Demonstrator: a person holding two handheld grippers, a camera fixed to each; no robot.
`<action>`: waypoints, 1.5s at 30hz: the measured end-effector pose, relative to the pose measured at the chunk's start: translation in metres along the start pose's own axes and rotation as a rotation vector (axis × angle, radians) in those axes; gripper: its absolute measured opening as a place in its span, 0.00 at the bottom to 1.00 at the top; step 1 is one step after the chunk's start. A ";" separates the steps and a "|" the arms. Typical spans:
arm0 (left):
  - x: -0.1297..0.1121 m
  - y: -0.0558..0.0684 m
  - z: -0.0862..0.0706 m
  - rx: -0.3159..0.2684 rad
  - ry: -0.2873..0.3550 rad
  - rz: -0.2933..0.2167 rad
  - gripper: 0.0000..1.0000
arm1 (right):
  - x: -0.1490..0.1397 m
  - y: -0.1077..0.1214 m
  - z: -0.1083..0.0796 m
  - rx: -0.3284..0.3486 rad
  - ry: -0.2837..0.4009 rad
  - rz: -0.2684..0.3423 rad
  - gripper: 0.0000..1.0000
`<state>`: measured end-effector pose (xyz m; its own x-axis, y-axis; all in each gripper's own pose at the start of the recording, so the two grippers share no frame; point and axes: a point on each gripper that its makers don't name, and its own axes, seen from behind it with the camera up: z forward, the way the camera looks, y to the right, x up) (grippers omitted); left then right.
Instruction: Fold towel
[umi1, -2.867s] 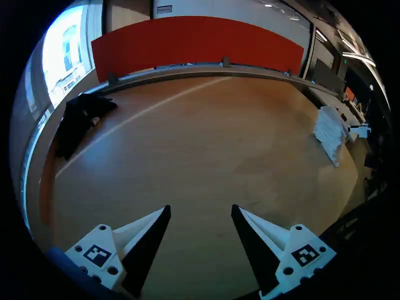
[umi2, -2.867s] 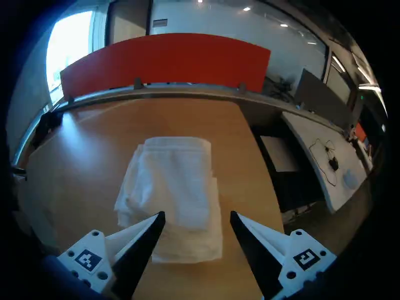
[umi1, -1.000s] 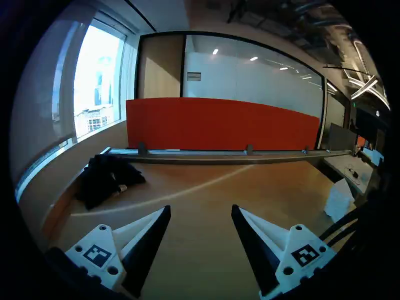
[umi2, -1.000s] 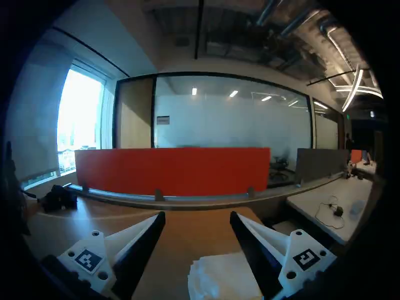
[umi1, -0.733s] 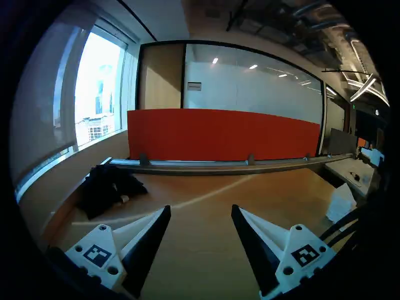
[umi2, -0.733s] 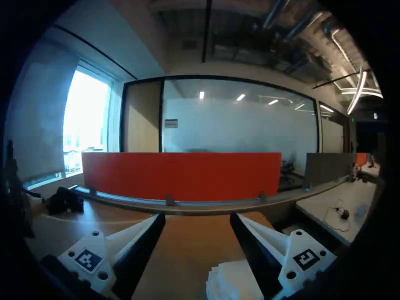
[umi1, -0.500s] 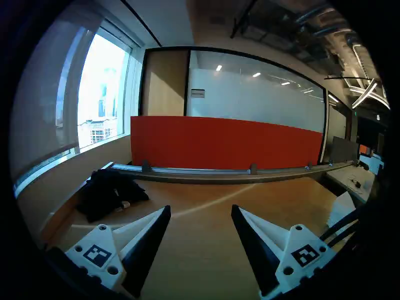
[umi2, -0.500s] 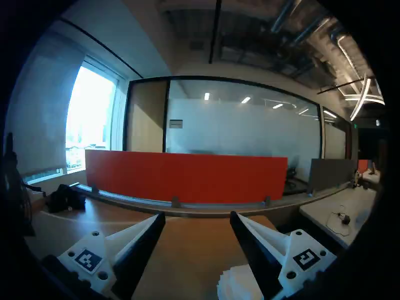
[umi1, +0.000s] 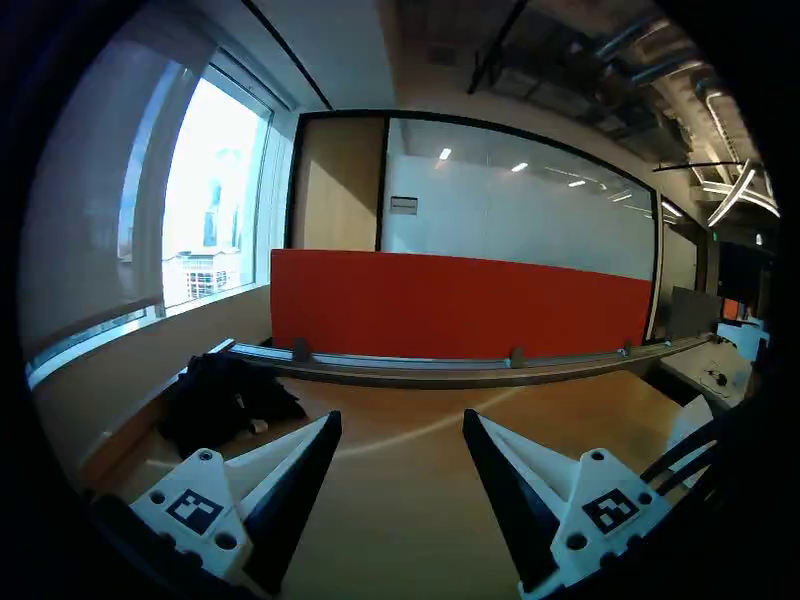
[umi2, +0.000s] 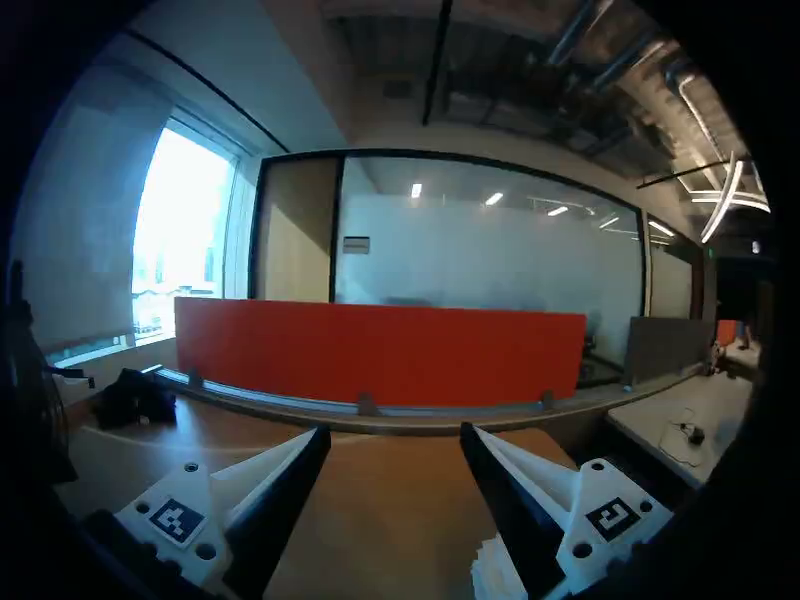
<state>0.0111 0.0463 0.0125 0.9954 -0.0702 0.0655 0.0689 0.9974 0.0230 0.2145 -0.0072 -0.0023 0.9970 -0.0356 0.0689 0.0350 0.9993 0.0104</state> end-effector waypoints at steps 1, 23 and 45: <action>-0.001 -0.002 0.001 0.003 0.003 0.003 0.90 | 0.000 -0.001 0.000 -0.003 0.004 0.005 1.00; -0.071 -0.027 0.021 0.042 0.084 0.109 0.90 | -0.041 -0.007 0.009 -0.030 0.011 0.054 1.00; -0.140 -0.063 0.021 0.055 0.142 0.053 0.90 | -0.074 -0.035 0.018 -0.013 0.020 -0.007 1.00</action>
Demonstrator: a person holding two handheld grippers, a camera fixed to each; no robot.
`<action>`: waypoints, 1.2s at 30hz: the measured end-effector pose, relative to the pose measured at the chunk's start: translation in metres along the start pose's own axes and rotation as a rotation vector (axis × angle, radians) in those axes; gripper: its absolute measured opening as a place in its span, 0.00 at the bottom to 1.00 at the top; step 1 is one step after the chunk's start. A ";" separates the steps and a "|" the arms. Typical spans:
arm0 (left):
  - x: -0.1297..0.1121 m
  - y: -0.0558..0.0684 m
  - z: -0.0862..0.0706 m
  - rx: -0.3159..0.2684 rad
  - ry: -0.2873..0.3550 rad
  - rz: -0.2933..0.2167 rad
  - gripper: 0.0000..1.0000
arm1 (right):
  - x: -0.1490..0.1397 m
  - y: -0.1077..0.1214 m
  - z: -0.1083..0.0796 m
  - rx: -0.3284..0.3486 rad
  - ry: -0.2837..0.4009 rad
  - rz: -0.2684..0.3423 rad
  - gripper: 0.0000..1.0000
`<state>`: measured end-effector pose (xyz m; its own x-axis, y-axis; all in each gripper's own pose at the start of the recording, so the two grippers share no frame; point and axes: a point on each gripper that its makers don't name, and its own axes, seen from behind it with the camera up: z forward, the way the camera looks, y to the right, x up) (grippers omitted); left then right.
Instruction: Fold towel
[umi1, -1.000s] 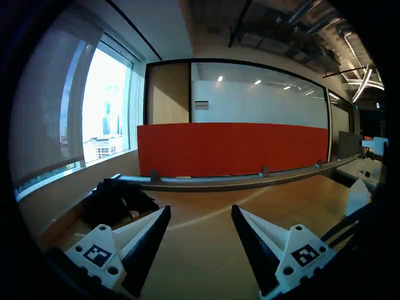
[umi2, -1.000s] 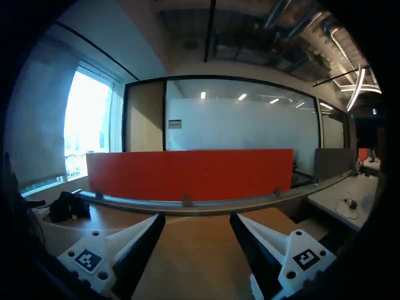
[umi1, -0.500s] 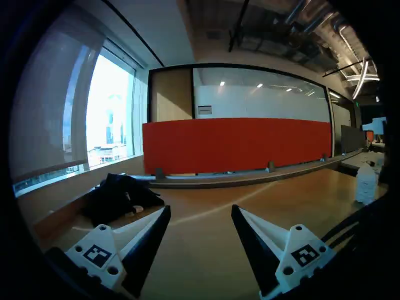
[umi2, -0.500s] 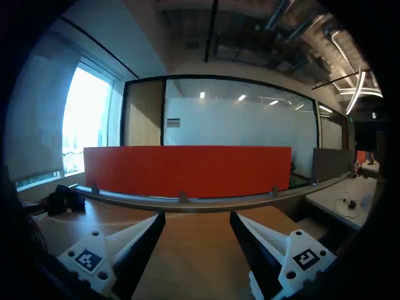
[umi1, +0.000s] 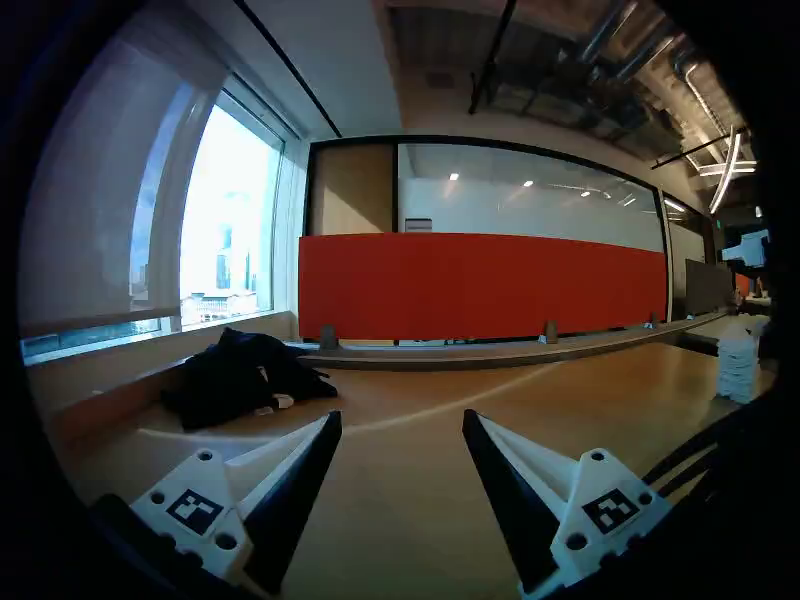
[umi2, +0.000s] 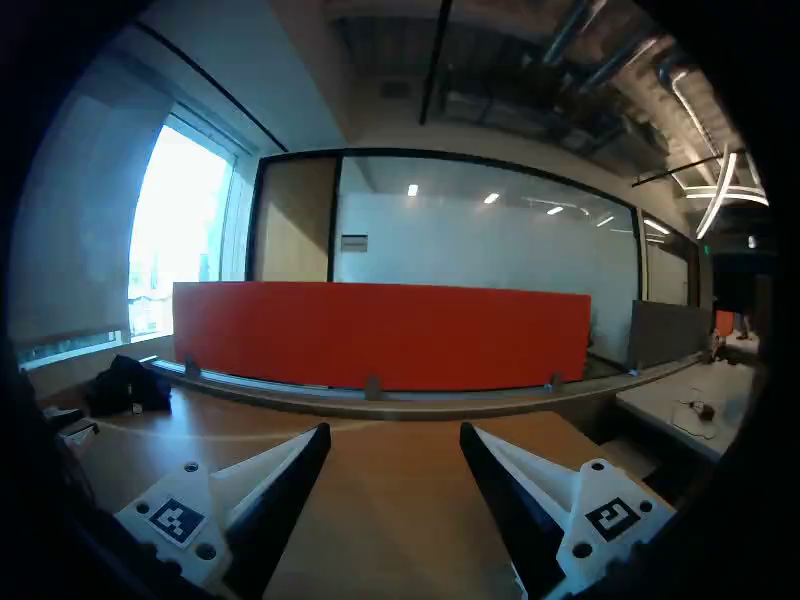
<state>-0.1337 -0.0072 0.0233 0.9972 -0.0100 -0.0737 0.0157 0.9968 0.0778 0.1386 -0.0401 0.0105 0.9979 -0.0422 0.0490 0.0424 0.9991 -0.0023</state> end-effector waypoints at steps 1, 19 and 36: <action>-0.001 -0.001 0.000 0.001 0.002 -0.004 0.90 | 0.000 -0.002 0.000 0.003 0.003 -0.004 1.00; -0.012 -0.007 -0.002 0.013 0.018 0.006 0.90 | -0.008 -0.007 0.003 0.014 0.002 -0.004 1.00; -0.013 -0.004 -0.003 0.012 0.019 0.012 0.90 | -0.009 -0.005 0.007 0.014 0.019 -0.025 1.00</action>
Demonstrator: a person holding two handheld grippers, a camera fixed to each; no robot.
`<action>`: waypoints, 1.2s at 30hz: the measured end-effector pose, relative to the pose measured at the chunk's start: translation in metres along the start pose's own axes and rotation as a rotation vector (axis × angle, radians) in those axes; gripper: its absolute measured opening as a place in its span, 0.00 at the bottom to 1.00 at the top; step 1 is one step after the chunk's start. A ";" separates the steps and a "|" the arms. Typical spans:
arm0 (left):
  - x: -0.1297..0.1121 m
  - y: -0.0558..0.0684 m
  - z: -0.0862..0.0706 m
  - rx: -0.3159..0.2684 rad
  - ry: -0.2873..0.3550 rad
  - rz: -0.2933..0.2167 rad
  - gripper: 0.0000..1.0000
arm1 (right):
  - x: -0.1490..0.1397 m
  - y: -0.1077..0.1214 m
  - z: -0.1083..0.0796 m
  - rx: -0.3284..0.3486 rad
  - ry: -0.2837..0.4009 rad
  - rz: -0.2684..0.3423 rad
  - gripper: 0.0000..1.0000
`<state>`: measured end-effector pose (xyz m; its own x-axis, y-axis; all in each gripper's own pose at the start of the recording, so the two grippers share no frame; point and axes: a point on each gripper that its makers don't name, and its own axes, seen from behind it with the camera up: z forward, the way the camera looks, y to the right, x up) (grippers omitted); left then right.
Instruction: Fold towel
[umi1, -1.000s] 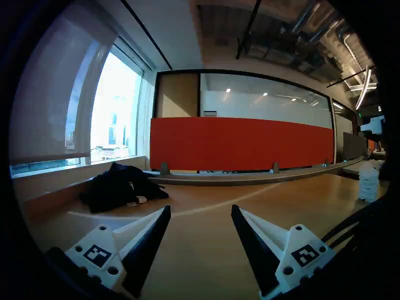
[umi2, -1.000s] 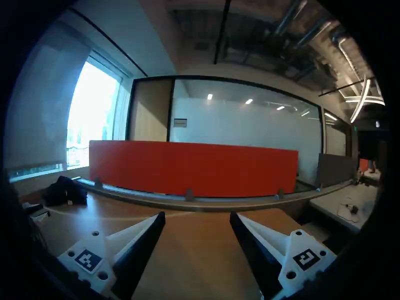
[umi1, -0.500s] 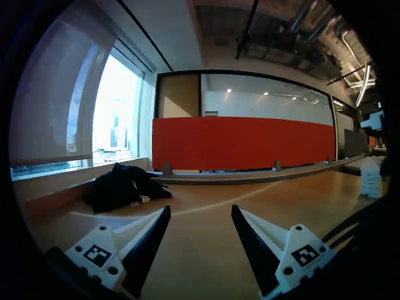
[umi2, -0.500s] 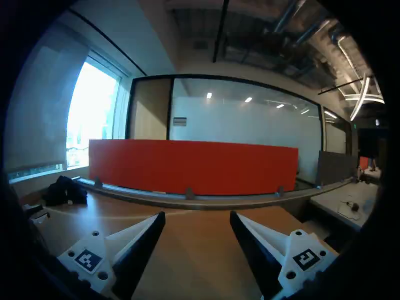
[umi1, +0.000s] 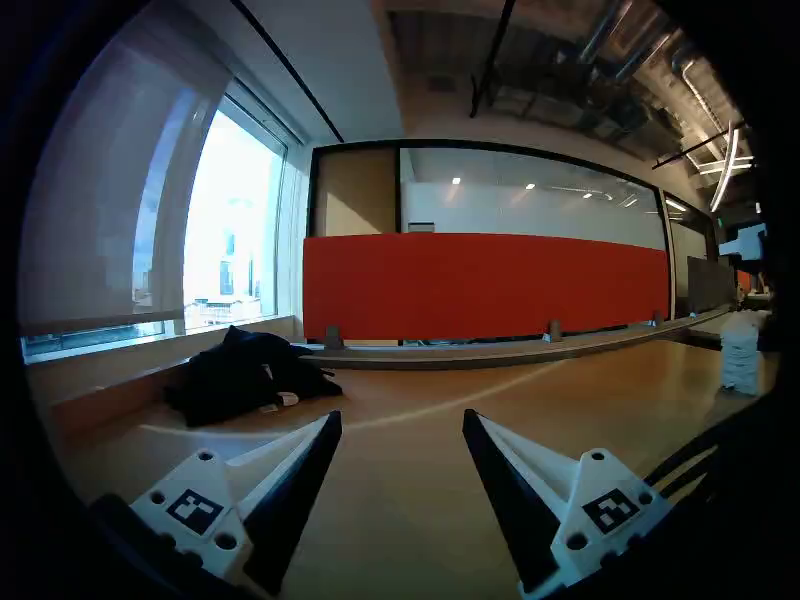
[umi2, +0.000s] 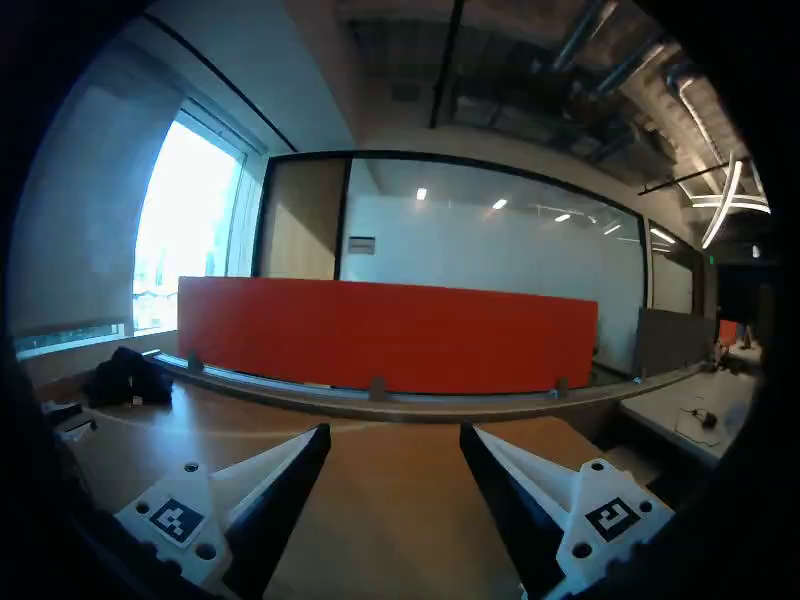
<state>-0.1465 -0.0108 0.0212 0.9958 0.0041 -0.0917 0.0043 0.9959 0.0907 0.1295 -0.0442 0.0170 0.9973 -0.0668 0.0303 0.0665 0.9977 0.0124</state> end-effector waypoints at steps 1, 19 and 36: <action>0.000 0.000 0.000 0.000 0.000 0.000 0.90 | 0.001 0.001 0.000 -0.001 0.004 -0.002 1.00; -0.001 0.000 0.000 0.000 0.000 0.000 0.90 | -0.045 0.025 0.010 -0.010 0.004 0.059 1.00; -0.001 -0.001 0.000 0.001 0.000 0.000 0.90 | -0.119 0.043 -0.002 -0.036 -0.032 0.105 1.00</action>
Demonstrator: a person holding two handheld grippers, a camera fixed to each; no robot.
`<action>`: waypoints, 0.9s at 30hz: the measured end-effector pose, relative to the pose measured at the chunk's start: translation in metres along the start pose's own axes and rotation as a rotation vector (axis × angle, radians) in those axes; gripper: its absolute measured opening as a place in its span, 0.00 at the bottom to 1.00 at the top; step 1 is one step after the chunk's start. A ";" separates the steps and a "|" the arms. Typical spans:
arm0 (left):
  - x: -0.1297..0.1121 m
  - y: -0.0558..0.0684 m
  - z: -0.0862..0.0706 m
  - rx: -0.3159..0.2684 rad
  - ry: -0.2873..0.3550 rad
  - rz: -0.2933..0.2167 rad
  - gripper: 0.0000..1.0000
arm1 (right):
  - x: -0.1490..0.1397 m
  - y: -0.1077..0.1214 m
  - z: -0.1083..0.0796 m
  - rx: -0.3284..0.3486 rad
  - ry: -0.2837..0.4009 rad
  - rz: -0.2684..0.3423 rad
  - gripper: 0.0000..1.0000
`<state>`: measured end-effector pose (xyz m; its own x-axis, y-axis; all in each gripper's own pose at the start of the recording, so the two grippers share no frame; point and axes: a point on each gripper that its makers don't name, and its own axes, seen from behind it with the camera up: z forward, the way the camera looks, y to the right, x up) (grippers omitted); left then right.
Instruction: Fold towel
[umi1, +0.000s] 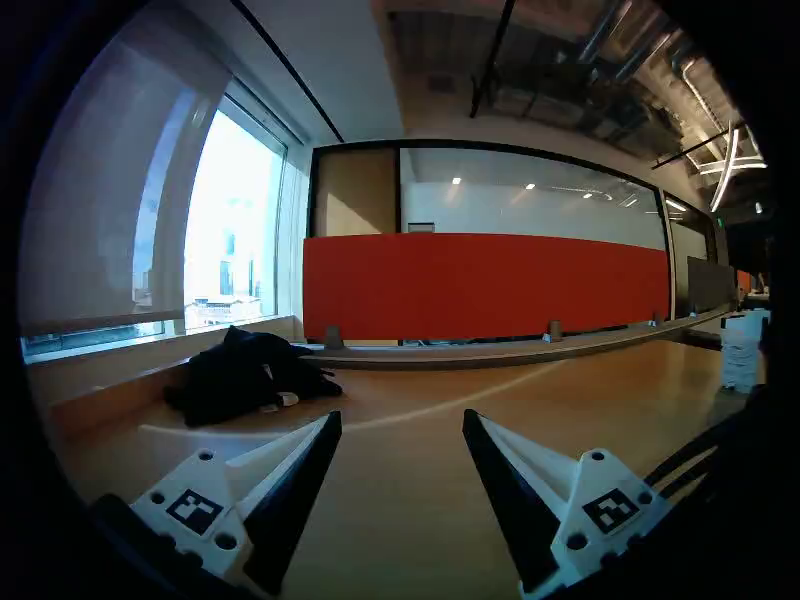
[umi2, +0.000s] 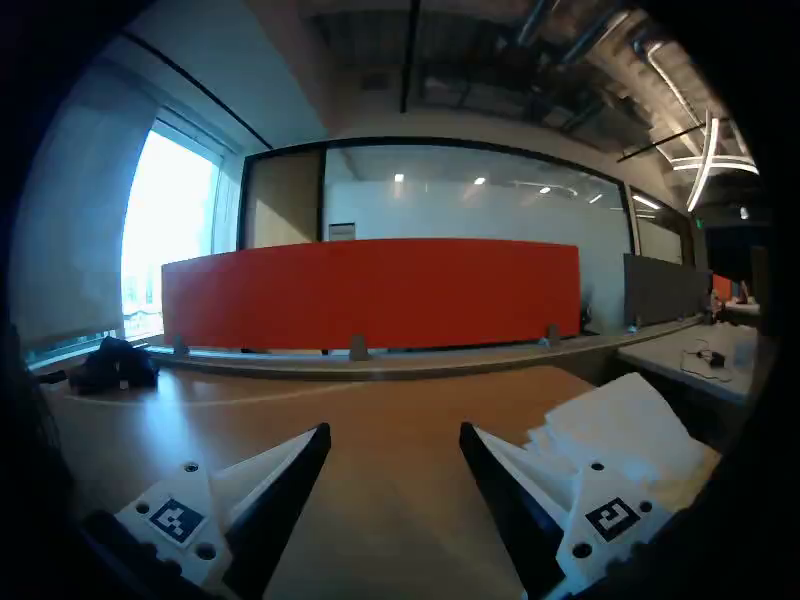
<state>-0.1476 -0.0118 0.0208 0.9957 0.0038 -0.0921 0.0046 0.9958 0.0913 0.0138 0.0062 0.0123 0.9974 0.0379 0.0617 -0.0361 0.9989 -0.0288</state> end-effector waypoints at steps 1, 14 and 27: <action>0.000 0.000 0.000 0.000 0.000 0.000 0.90 | -0.003 0.001 0.000 0.000 0.000 0.003 1.00; 0.000 0.000 0.000 0.000 0.000 0.000 0.90 | -0.021 0.005 -0.003 0.010 0.009 0.008 1.00; 0.000 0.000 0.001 0.000 0.000 0.000 0.90 | -0.022 -0.002 -0.005 0.025 0.038 -0.006 1.00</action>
<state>-0.1477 -0.0118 0.0213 0.9957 0.0041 -0.0921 0.0043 0.9958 0.0913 -0.0074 0.0035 0.0061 0.9992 0.0310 0.0241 -0.0310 0.9995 -0.0034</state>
